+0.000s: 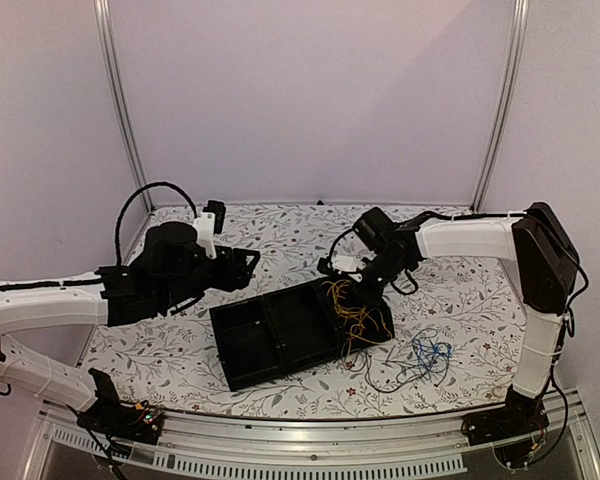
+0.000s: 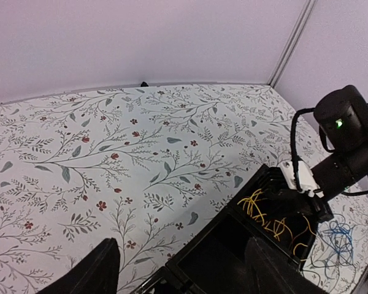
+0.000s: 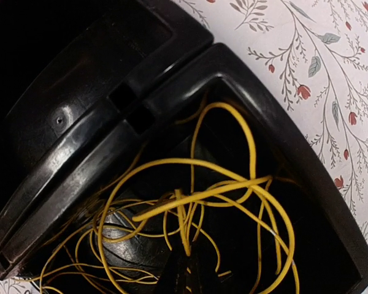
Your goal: Untangle the cables
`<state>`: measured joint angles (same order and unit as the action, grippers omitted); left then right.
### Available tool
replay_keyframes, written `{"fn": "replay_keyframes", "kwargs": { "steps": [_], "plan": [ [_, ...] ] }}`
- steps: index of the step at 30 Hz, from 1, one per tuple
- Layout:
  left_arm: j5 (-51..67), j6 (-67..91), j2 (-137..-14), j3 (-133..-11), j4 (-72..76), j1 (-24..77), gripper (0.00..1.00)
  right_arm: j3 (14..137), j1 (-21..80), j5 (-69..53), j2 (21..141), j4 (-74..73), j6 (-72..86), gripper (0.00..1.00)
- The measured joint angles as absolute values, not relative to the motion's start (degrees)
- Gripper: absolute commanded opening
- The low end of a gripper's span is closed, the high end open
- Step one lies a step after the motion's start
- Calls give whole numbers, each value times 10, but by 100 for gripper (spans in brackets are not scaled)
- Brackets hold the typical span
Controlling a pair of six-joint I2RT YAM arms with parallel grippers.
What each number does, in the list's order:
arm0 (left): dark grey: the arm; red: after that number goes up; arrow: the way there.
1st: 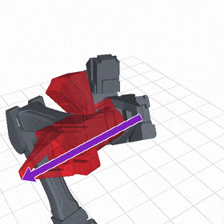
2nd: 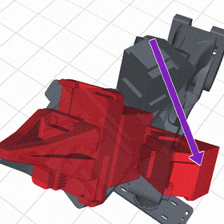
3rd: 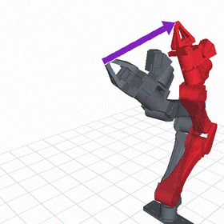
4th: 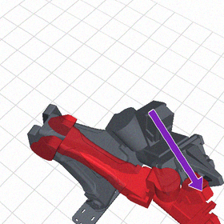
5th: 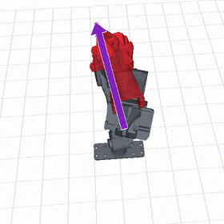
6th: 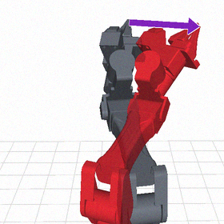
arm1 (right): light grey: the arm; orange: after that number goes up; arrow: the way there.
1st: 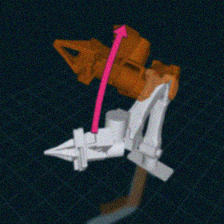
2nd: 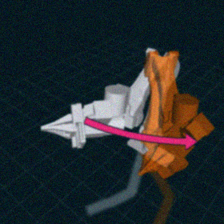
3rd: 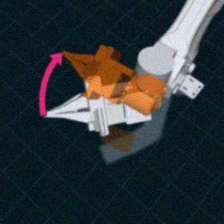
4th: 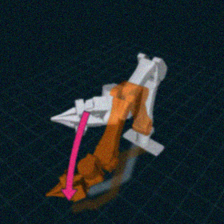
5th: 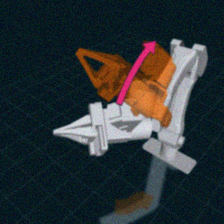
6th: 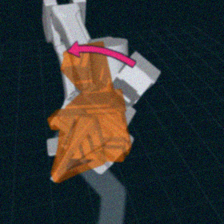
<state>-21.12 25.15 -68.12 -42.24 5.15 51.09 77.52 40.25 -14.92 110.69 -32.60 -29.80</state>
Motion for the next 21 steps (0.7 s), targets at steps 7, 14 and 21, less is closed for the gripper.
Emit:
{"fn": "replay_keyframes", "kwargs": {
  "steps": [7, 14, 21],
  "plan": [
    [-169, 273, -676, -404, 37, 519, 66, 724, 407, -116, 1025, -339, -309, 40],
    [-127, 250, -675, -377, 35, 590, 50, 628, 407, -104, 819, -321, -334, 40],
    [-90, 261, -745, -375, 70, 682, 46, 502, 408, -193, 709, -337, -406, 35]
  ]
}}
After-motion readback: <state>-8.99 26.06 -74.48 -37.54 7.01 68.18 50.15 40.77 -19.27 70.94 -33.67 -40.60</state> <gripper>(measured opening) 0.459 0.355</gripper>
